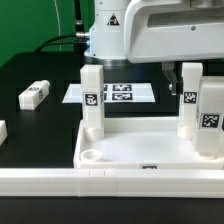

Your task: Assemble desk

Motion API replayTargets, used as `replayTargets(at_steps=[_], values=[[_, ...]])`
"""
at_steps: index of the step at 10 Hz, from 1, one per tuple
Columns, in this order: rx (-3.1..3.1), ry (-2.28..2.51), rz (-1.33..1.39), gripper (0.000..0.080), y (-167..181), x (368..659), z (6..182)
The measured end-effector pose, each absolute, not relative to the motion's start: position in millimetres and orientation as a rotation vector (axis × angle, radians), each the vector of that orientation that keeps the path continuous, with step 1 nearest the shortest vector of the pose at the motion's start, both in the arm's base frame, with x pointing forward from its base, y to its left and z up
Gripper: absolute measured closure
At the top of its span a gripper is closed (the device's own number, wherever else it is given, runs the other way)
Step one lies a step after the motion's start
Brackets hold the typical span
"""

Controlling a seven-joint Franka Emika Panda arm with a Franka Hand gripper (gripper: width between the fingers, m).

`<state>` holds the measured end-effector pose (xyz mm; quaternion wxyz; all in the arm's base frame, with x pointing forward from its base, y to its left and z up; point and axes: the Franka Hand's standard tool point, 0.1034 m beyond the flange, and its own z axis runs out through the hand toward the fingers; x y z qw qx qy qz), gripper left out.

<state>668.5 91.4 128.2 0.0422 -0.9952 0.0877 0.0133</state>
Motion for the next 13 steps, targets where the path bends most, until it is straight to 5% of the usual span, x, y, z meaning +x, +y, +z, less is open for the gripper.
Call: replayTargets(at_steps=[3, 5, 10, 13], values=[[-3.047, 0.269, 0.057, 0.0178, 94.5, 664.9, 120.6], [-3.047, 0.274, 0.048, 0.0513, 92.5, 665.7, 120.1], [-3.039, 0.355, 0.049, 0.0511, 91.6, 666.1, 120.1], [-2.963, 0.793, 0.060, 0.0509, 88.9, 666.3, 119.6]])
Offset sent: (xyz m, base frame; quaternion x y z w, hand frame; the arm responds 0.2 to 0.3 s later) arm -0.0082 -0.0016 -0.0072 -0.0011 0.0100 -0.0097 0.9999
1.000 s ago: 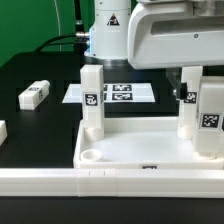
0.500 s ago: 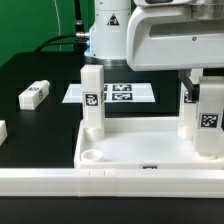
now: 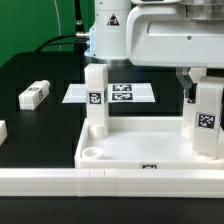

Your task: Assemble desk

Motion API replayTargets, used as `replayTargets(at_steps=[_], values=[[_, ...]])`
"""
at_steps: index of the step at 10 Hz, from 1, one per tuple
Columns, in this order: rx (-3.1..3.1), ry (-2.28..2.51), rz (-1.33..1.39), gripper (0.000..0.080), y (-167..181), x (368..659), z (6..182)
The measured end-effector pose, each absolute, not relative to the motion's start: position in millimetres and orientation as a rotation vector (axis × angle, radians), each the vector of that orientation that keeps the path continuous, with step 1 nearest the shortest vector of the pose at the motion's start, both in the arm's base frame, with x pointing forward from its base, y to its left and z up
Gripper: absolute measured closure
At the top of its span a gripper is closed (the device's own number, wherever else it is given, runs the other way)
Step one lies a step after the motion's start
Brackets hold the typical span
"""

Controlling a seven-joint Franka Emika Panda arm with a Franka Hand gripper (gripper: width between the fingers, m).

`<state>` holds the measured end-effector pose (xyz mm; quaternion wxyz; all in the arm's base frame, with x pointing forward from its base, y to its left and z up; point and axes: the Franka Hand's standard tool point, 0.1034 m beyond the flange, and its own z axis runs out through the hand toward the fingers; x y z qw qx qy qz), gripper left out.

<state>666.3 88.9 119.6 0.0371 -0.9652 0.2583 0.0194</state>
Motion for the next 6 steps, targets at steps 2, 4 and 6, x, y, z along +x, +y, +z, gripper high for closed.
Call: replayTargets(at_steps=[2, 4, 6], values=[[-2.872, 1.080, 0.050, 0.0509, 86.6, 664.2, 119.3], [-2.704, 1.449, 0.046, 0.0509, 83.9, 662.6, 118.5], [-2.498, 1.764, 0.018, 0.0509, 81.8, 661.9, 118.1]])
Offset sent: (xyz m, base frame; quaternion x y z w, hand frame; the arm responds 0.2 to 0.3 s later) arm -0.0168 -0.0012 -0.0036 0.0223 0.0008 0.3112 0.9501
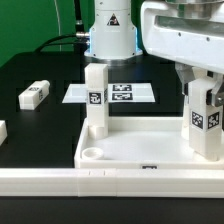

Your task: Assemble desk

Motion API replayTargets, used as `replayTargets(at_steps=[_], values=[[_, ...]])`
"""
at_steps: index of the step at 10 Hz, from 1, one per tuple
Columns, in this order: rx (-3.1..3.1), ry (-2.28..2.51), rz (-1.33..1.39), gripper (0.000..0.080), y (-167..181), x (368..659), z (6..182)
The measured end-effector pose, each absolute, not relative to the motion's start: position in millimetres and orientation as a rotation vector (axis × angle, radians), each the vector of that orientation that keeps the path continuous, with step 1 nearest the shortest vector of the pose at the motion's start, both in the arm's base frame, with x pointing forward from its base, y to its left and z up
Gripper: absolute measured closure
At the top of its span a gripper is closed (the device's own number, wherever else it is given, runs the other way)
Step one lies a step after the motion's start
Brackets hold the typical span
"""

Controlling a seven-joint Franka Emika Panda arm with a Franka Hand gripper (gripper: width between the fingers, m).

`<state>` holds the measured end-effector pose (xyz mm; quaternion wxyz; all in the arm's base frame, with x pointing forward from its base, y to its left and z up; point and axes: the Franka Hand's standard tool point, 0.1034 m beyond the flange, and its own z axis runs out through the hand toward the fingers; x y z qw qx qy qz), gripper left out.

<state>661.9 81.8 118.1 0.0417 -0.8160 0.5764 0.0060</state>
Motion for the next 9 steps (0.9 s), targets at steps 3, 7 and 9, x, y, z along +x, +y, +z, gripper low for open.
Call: replayTargets(at_steps=[3, 7, 9], values=[[-2.283, 2.009, 0.003, 0.0509, 79.2, 665.2, 118.3], [-2.210, 2.096, 0.014, 0.0430, 80.1, 664.3, 117.3], [-2.363, 1.937, 0.017, 0.0244, 81.0, 663.2, 117.3]])
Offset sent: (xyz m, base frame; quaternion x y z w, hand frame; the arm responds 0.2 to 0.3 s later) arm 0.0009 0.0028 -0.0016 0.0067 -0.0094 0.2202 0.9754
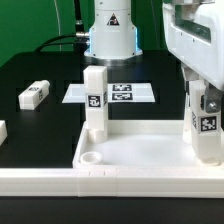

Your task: Assemble desk

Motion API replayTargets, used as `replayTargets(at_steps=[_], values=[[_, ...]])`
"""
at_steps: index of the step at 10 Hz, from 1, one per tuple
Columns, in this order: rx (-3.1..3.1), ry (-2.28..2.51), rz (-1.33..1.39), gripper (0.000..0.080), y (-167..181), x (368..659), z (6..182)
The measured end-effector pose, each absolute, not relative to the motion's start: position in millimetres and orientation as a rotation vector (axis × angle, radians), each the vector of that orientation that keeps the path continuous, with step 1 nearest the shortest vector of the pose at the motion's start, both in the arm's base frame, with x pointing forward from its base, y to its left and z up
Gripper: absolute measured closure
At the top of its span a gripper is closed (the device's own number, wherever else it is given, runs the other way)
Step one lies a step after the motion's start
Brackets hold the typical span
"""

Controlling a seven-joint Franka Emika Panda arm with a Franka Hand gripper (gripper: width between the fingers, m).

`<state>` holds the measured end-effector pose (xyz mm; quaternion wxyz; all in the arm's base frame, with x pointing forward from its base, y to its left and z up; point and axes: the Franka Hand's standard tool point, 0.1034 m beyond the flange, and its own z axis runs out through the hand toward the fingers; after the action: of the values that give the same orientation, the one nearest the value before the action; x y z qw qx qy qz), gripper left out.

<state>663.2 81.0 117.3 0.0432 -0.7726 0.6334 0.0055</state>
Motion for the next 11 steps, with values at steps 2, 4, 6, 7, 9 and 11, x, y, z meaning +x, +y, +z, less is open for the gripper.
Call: replayTargets(at_steps=[2, 4, 6, 7, 9, 11], values=[[-2.563, 1.671, -0.003, 0.0179, 82.1, 663.2, 117.2], [-2.728, 1.385, -0.018, 0.0151, 85.1, 663.1, 116.8], [-2.838, 1.128, -0.038, 0.0150, 92.2, 664.0, 117.2], [-2.895, 0.969, -0.053, 0.0150, 94.4, 664.9, 117.6], [-2.956, 0.750, -0.072, 0.0150, 98.4, 665.8, 118.8], [-3.016, 0.516, -0.087, 0.0150, 97.8, 666.2, 120.2]])
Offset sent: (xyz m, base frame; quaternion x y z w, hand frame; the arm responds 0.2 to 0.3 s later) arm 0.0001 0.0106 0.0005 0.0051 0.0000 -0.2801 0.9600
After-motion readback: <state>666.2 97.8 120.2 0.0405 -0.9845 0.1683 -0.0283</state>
